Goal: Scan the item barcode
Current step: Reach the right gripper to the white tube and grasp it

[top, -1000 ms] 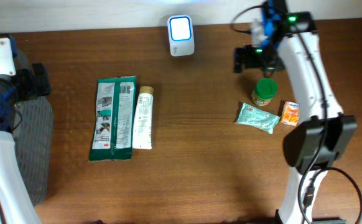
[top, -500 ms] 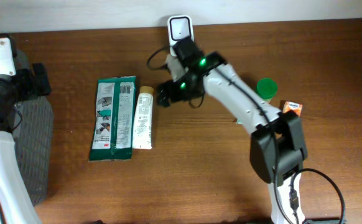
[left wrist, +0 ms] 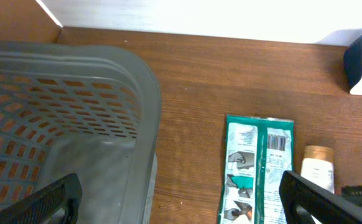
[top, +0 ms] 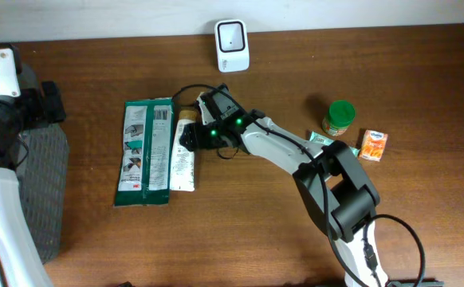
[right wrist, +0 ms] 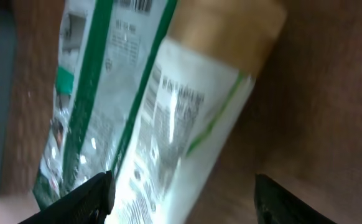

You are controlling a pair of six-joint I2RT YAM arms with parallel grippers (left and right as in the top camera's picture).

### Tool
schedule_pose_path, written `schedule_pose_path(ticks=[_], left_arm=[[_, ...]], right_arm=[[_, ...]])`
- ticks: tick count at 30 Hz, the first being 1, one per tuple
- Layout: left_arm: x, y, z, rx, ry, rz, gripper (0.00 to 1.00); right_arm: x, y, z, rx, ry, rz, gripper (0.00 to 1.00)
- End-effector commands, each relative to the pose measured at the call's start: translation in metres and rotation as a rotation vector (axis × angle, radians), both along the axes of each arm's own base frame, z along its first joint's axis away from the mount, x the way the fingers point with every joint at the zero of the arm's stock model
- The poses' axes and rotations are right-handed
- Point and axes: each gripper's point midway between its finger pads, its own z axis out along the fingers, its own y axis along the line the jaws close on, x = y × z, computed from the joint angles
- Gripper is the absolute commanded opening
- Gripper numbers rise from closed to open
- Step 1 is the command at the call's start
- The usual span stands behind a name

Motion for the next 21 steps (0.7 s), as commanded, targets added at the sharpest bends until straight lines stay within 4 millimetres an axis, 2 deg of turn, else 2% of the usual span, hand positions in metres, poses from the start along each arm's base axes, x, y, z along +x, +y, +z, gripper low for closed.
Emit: schedule_pose_path(ticks=[1,4,12,16,21], left_arm=[[0.000,0.000,0.002,0.007,-0.005,-0.013,0.99],[0.000,0.000,0.002,0.007,-0.005,-0.013,0.99],[0.000,0.000,0.002,0.007,-0.005,-0.013,0.99],[0.000,0.000,0.002,0.007,-0.005,-0.013,0.99],[0.000,0.000,0.002,0.007,-0.005,-0.013,0.99]], right_arm=[[-0.005,0.012,-0.015,0.014,0.028,-0.022,0.68],[-0.010,0.018,-0.019,-0.001,0.026,-0.021,0.65],[-0.023,0.008,-0.046,-0.059,0.125,-0.056,0.56],[-0.027,0.002,-0.050,-0.073,0.158,-0.058,0.43],[-0.028,-0.002,-0.041,-0.036,0.193,-0.038,0.14]])
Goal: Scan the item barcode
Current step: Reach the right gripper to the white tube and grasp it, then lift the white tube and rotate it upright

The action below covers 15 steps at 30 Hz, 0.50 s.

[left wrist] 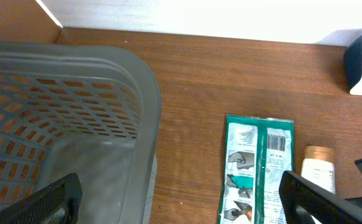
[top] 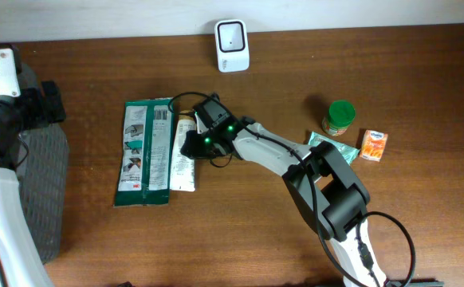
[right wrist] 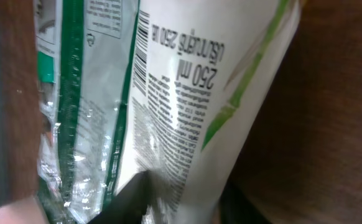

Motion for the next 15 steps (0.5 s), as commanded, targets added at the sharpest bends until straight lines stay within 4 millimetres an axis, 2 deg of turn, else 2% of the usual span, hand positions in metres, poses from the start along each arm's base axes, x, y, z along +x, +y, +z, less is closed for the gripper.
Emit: schedule_pose_path(ticks=[1,3,5,7,10,15], left_arm=[[0.000,0.000,0.002,0.007,-0.004,-0.013,0.99],[0.000,0.000,0.002,0.007,-0.004,-0.013,0.99],[0.000,0.000,0.002,0.007,-0.004,-0.013,0.99],[0.000,0.000,0.002,0.007,-0.004,-0.013,0.99],[0.000,0.000,0.002,0.007,-0.004,-0.013,0.99],[0.000,0.000,0.002,0.007,-0.004,-0.013,0.99]], right_arm=[[-0.005,-0.016,-0.014,-0.027,0.054,0.009,0.11],[-0.002,-0.022,0.000,-0.030,0.022,0.037,0.04],[-0.003,-0.030,0.015,-0.050,-0.009,0.086,0.04],[-0.010,-0.039,0.031,-0.093,-0.060,0.208,0.04],[-0.018,-0.048,0.035,-0.137,-0.088,0.332,0.04],[-0.025,-0.067,0.032,-0.155,-0.108,0.477,0.04]])
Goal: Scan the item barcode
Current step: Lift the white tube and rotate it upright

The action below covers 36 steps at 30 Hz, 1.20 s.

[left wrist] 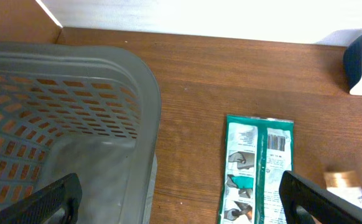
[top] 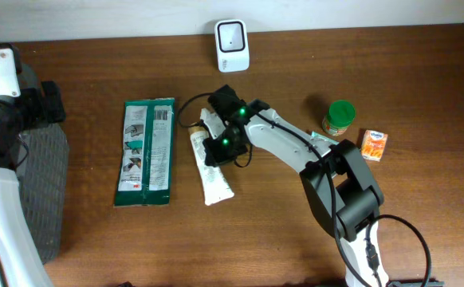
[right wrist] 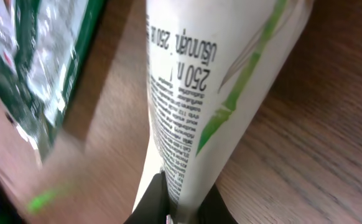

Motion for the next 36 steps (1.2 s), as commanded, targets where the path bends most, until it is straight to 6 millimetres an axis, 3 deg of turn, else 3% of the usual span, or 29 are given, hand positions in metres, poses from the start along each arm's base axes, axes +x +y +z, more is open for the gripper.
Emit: schedule_pose_path(ticks=[1,3,5,7,11,16,21,25,33,36], left_arm=[[0.000,0.000,0.002,0.007,-0.004,-0.013,0.99],[0.000,0.000,0.002,0.007,-0.004,-0.013,0.99],[0.000,0.000,0.002,0.007,-0.004,-0.013,0.99],[0.000,0.000,0.002,0.007,-0.004,-0.013,0.99],[0.000,0.000,0.002,0.007,-0.004,-0.013,0.99],[0.000,0.000,0.002,0.007,-0.004,-0.013,0.99],[0.000,0.000,0.002,0.007,-0.004,-0.013,0.99],[0.000,0.000,0.002,0.007,-0.004,-0.013,0.99],[0.000,0.000,0.002,0.007,-0.004,-0.013,0.99],[0.000,0.000,0.002,0.007,-0.004,-0.013,0.99]], right_arm=[[0.010,-0.009,0.019,0.040,-0.107,0.140,0.04],[0.013,-0.012,0.020,0.055,-0.100,0.129,0.05],[0.015,-0.016,0.022,0.077,-0.081,0.110,0.27],[0.018,-0.020,0.023,0.080,-0.062,0.078,0.40],[0.009,-0.030,0.013,0.050,0.028,0.011,0.41],[-0.015,-0.023,-0.005,0.103,0.185,-0.006,0.42],[-0.019,-0.016,-0.011,0.107,0.221,-0.037,0.41],[-0.009,-0.019,-0.020,0.056,0.207,-0.126,0.28],[-0.001,-0.017,-0.030,0.066,0.194,-0.198,0.28],[-0.002,-0.016,-0.029,0.076,0.200,-0.194,0.04]])
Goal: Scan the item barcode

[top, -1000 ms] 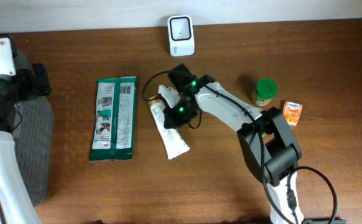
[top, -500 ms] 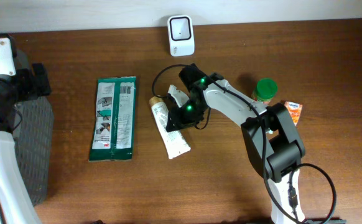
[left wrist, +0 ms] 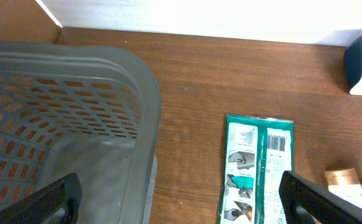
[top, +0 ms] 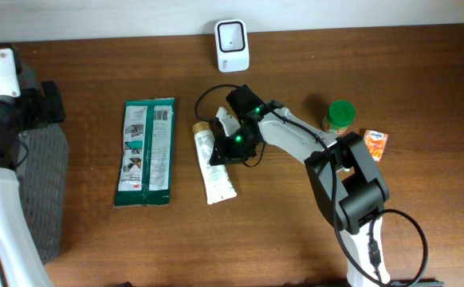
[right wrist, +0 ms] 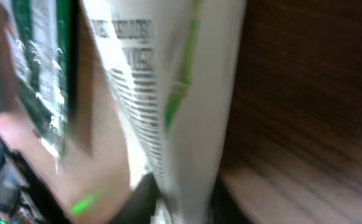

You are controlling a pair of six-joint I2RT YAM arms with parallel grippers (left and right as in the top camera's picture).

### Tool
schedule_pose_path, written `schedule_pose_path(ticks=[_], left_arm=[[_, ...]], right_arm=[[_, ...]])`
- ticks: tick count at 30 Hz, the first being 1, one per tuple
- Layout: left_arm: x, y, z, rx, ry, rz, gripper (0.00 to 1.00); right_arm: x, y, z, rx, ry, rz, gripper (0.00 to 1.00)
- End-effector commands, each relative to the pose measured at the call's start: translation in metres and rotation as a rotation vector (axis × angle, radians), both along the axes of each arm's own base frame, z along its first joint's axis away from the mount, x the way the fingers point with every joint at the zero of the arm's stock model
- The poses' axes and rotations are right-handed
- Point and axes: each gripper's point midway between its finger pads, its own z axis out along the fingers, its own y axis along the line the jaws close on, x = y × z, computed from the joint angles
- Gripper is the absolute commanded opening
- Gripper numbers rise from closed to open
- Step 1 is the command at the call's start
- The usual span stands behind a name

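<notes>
A white tube [top: 214, 167] with a tan cap [top: 199, 127] lies slanted just right of a green pack [top: 146, 151]. My right gripper [top: 232, 143] is shut on the tube's middle. The right wrist view is blurred, with the tube [right wrist: 168, 87] running up from between the dark fingers [right wrist: 145, 193]. The white scanner [top: 232, 35] stands at the table's back edge, apart from the tube, and shows at the edge of the left wrist view. My left gripper [left wrist: 181, 202] hangs open over a grey basket [left wrist: 75, 93] at the far left.
A green-lidded jar [top: 340, 116], an orange carton [top: 374, 145] and a green sachet [top: 321, 139] sit to the right of the right arm. The grey basket [top: 47, 191] fills the table's left edge. The green pack [left wrist: 257, 168] lies flat between basket and tube.
My right gripper, still shut on the tube, has shifted slightly right and back. The tube's cap end now shows a little further into the left wrist view. The left arm is unchanged.
My right gripper was open above the tube, which lay tight against the green pack. Then its fingers were down around the tube. Then it was shut on the tube, which stood slanted and apart from the pack, as it still does, a little further right.
</notes>
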Motion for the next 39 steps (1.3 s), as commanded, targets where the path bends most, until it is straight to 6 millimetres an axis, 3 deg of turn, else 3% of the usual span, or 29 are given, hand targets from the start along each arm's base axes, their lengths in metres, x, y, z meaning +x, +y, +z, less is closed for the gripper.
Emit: schedule_pose_path(ticks=[1,5,8,9,12,14,17,23,34,37,38,39], left_arm=[[0.000,0.000,0.002,0.007,-0.005,-0.013,0.99],[0.000,0.000,0.002,0.007,-0.005,-0.013,0.99],[0.000,0.000,0.002,0.007,-0.005,-0.013,0.99],[0.000,0.000,0.002,0.007,-0.005,-0.013,0.99],[0.000,0.000,0.002,0.007,-0.005,-0.013,0.99],[0.000,0.000,0.002,0.007,-0.004,-0.012,0.99],[0.000,0.000,0.002,0.007,-0.004,-0.012,0.99],[0.000,0.000,0.002,0.007,-0.005,-0.013,0.99],[0.000,0.000,0.002,0.007,-0.004,-0.012,0.99],[0.000,0.000,0.002,0.007,-0.005,-0.013,0.99],[0.000,0.000,0.002,0.007,-0.004,-0.012,0.99],[0.000,0.000,0.002,0.007,-0.005,-0.013,0.99]], right_arm=[[-0.006,-0.002,-0.012,-0.019,0.034,-0.012,0.04],[0.001,0.001,0.039,0.155,-0.073,0.100,0.04],[0.010,-0.014,0.121,0.297,-0.262,0.156,0.04],[0.009,-0.018,0.139,0.323,-0.301,0.166,0.04],[0.002,-0.038,0.183,0.350,-0.403,0.187,0.04],[-0.016,-0.049,0.213,0.374,-0.465,0.234,0.04],[-0.035,-0.050,0.237,0.433,-0.501,0.285,0.04],[-0.052,-0.054,0.243,0.445,-0.524,0.347,0.04],[-0.056,-0.049,0.254,0.519,-0.544,0.377,0.04],[-0.052,-0.048,0.255,0.522,-0.562,0.376,0.04],[-0.047,-0.048,0.254,0.503,-0.568,0.358,0.04],[-0.029,-0.051,0.244,0.409,-0.589,0.300,0.04]])
